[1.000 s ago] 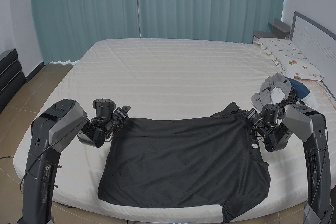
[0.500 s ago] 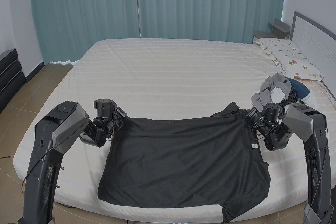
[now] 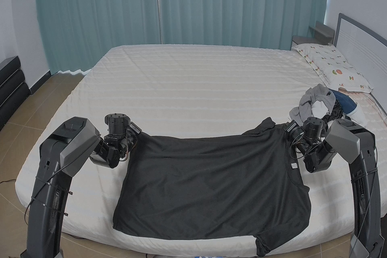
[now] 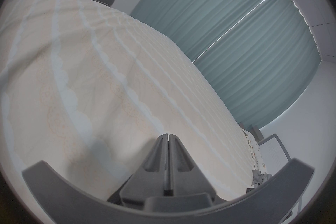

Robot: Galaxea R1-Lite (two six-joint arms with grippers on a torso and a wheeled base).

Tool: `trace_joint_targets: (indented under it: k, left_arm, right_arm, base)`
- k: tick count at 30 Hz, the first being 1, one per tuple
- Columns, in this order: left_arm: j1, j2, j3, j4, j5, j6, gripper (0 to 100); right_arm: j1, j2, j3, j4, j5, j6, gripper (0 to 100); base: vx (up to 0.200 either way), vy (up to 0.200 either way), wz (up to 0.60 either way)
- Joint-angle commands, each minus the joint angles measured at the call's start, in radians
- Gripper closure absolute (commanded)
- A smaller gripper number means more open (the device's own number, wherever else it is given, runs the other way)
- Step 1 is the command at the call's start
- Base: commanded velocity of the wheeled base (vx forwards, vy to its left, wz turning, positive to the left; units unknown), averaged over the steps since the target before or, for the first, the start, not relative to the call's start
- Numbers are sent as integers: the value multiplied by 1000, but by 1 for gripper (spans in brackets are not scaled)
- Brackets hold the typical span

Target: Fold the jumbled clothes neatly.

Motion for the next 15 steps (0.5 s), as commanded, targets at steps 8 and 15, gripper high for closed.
trace_joint_targets:
  k: [8,15]
  left_arm:
    - [-11,-5,26,-7,-53,1,0]
    - [-17,-8,35,0,-92,1,0]
  right_arm:
    - [10,12,6,0,1,-1,100]
    - [11,13,6,4,1,-1,100]
  base:
    - [0,0,0]
    - [0,0,0]
